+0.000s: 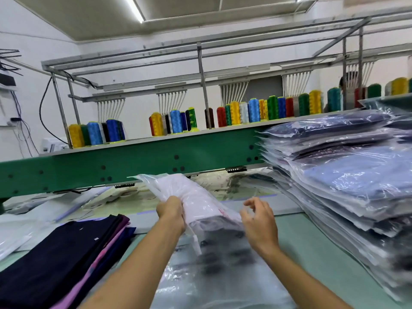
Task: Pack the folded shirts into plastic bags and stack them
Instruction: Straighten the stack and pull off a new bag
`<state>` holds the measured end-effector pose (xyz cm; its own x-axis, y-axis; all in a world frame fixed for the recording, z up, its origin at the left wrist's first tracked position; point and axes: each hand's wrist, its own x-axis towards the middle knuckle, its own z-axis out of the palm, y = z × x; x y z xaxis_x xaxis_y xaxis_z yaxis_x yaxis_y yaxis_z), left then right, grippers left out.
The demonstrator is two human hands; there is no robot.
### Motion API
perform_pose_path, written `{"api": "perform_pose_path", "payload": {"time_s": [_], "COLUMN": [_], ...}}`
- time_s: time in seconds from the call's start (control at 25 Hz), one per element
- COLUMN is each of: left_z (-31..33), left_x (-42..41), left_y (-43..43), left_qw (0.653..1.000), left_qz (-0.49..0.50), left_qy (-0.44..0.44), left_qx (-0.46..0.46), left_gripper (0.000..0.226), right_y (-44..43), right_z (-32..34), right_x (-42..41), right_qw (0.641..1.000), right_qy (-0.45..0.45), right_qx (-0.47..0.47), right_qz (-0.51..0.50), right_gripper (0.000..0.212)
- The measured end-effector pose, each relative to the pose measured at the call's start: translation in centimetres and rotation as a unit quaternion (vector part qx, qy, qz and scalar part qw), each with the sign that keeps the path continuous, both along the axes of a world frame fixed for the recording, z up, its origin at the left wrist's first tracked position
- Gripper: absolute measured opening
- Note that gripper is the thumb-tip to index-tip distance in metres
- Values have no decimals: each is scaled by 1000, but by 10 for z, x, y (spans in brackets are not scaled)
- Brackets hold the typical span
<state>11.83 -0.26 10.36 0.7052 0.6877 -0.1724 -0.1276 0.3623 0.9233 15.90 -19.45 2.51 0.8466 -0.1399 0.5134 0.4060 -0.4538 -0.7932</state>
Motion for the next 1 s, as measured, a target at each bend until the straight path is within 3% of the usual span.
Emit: {"api": "perform_pose_path", "payload": {"time_s": [0.16,0.28,0.36,0.48,0.6,0.76,1.0], "left_z": [41,62,74,91,101,106,109], "left_x": [-10,-17,-20,-22,-24,-20,1], "left_y": [-5,-9,-10,-4,1,-25,-125], "left_qw": [988,971,962,961,970,961,939], "left_qz": [-151,-228,-253,-241,-214,-254,-321], "left_qy": [-27,-63,-94,-118,-81,-55,-47], "left_qx": [16,19,45,61,84,97,117], "left_gripper": [49,43,42,46,35,29,17], "right_y": [-18,-30,-34,-39,-63,-109,-205], "right_z": [27,39,45,71,119,178,203], "right_x": [30,29,30,34,24,19,27], "right_qw": [965,904,909,965,994,978,942], "right_qy": [249,345,333,220,110,41,59], "right_qx": [1,135,147,80,12,-163,-225], "right_qz": [86,214,204,115,13,-127,-242], "right_gripper": [59,58,57,42,41,34,32]}}
